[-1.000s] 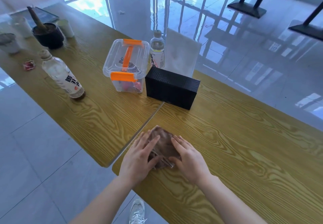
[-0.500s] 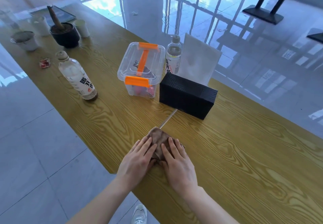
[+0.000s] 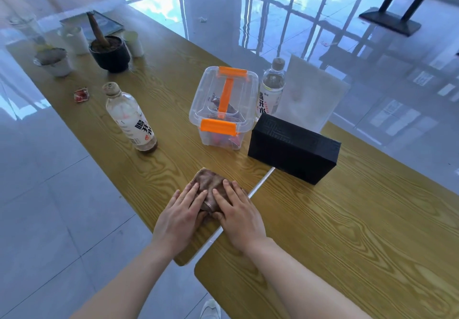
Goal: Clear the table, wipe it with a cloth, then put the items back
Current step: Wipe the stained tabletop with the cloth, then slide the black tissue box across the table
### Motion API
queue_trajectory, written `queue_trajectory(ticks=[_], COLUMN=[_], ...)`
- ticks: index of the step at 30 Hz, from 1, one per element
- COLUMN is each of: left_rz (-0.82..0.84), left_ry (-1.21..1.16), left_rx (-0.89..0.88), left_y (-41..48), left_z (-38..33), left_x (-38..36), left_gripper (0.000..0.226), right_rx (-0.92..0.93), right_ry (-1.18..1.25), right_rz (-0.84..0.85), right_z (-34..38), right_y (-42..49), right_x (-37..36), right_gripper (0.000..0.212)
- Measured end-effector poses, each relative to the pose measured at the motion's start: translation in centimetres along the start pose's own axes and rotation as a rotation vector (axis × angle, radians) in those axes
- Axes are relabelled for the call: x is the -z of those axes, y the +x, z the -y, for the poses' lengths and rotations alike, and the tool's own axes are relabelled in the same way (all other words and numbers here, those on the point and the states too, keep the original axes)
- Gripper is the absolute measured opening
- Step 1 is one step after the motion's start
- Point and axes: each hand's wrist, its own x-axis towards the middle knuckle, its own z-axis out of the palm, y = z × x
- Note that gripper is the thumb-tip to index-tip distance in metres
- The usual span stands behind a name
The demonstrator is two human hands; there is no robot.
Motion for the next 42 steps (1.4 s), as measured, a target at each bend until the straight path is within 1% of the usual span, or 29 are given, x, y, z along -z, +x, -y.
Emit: queue_trajectory(ticks=[3,6,8,10,11,13,16,19,21,23,28,34,37,42], left_rz=[0.023,0.053,0.083,0.098,0.097,0.083,0.035,-0.047,-0.084,-0.097,-0.133,-0.096,-0.079,-0.023], left_ry=[0.002,0.002,-0.032,-0.064,-0.071,-0.076,-0.066,-0.101,-0.124,-0.112,-0.077,-0.018,0.041,0.12], left_rx=[0.0,0.012,0.048,0.072,0.068,0.026,-0.063,-0.148,-0.196,-0.248,-0.307,-0.264,-0.271,-0.26], left_y=[0.1,0.3,0.8,1.4,1.6,2.4,3.8,5.5,6.8,8.1,11.7,15.1,16.6,18.2], left_z=[0.3,0.0,-0.6,-1.2,-1.5,-2.0,-3.4,-5.7,-7.3,-8.7,-12.1,-14.7,-15.6,-16.2], left_x=[0.4,0.6,1.4,2.3,2.7,3.6,5.1,7.1,8.5,9.6,11.5,11.9,11.8,11.8], left_gripper=[0.058,0.062,0.061,0.06,0.06,0.06,0.06,0.055,0.058,0.061,0.065,0.069,0.073,0.08], right_rx=[-0.001,-0.018,-0.051,-0.102,-0.123,-0.157,-0.192,-0.232,-0.265,-0.301,-0.367,-0.383,-0.384,-0.41], right_ry=[-0.007,0.029,0.083,0.17,0.205,0.242,0.213,0.187,0.172,0.136,0.094,0.084,0.098,0.075], right_rz=[0.008,0.053,0.099,0.099,0.067,-0.055,-0.23,-0.379,-0.445,-0.468,-0.412,-0.323,-0.251,-0.106], right_z=[0.3,0.5,0.6,0.5,0.3,-0.1,-1.3,-2.8,-3.9,-5.1,-7.9,-11.1,-12.6,-13.7], right_y=[0.3,0.4,0.5,0.4,0.2,-0.6,-2.1,-3.3,-3.9,-4.1,-3.8,-3.0,-2.5,-1.5], right_x=[0.1,0.7,1.6,2.8,3.5,5.1,8.1,11.7,14.0,16.1,19.3,21.1,21.8,22.4], right_gripper=[0.057,0.057,0.055,0.054,0.055,0.056,0.053,0.05,0.051,0.054,0.063,0.07,0.075,0.092])
